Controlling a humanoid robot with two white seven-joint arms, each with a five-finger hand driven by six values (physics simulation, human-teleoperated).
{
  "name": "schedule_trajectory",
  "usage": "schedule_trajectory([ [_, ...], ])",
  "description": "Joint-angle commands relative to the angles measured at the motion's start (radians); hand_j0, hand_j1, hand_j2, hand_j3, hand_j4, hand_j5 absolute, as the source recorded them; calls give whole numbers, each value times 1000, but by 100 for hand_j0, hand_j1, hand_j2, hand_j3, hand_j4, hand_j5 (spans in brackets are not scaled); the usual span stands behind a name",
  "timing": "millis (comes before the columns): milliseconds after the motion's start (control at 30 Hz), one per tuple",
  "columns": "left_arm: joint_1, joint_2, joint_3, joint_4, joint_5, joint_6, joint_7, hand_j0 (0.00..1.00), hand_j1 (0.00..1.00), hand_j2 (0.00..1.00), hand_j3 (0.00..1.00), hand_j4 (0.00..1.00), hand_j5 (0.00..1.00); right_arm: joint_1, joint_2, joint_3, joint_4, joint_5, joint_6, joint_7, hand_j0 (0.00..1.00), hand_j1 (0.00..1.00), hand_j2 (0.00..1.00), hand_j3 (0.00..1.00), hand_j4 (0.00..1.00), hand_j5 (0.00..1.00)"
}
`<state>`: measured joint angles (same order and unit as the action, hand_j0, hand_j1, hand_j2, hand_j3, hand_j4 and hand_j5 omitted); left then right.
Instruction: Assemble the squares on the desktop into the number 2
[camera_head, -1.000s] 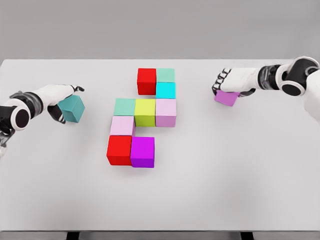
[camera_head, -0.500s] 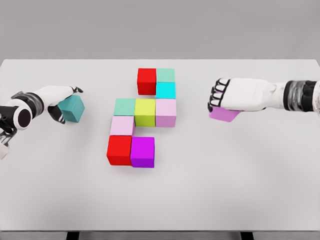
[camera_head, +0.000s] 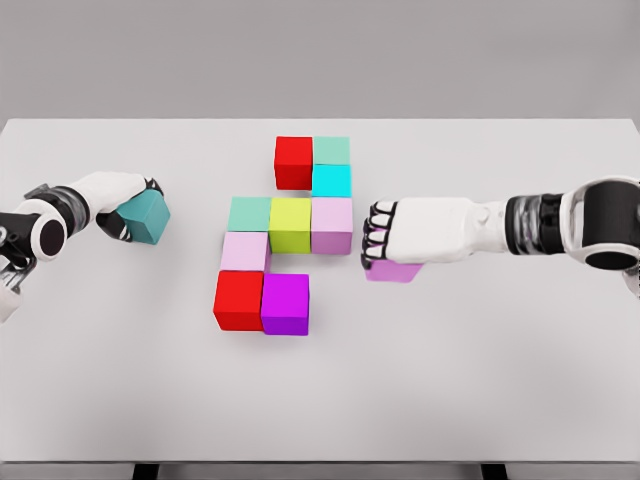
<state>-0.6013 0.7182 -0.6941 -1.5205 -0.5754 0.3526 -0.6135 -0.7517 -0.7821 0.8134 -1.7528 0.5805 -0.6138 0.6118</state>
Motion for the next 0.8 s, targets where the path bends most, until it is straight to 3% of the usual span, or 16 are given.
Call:
schedule_trajectory([
  [0,0,-2,-2,2,9,11,3,70,70,70,70,70,70,0,17,13,-1,-5,3,-1,44,44,44,44,44,44],
  [333,2,-2,-2,2,9,20,3,49,49,49,49,49,49,21,40,33,-1,-33,3,-1,44,44,44,44,44,44],
  [767,-20,-23,10,10,9,31,3,43,43,43,43,43,43,31,64,78,-1,-74,3,-1,43,43,43,43,43,43],
])
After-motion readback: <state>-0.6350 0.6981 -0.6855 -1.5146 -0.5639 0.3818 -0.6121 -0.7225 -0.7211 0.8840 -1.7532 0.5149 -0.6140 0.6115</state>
